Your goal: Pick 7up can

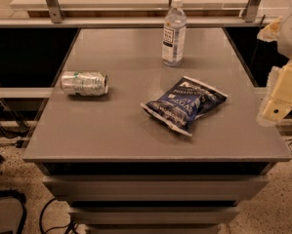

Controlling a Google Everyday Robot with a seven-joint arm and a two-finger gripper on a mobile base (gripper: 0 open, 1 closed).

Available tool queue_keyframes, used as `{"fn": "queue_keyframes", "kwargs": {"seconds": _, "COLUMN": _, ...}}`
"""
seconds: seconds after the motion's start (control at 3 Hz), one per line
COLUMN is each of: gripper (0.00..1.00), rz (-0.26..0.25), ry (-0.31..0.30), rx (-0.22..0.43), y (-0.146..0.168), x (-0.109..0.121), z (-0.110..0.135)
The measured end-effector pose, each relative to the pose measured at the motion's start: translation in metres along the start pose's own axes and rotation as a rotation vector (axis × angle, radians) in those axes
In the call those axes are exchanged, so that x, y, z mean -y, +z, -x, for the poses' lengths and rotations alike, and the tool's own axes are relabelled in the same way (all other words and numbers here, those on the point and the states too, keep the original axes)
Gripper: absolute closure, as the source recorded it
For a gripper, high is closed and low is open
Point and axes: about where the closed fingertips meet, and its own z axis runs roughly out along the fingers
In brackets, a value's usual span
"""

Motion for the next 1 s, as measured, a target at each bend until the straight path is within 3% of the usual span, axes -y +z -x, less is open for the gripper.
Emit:
{"fn": "queue_keyframes", "kwargs": {"seconds": 0.67, "gripper": 0.00, "rz": 0.000, "ry": 0.003, "rx": 0.022, "y": 0.001, "x": 0.005, "z": 0.004}}
{"fn": "queue_keyframes", "kwargs": {"seconds": 1.0, "gripper": 0.00, "rz": 0.023, "ry": -0.065, "rx": 0.048, "y": 0.011, "x": 0.014, "z": 0.030}}
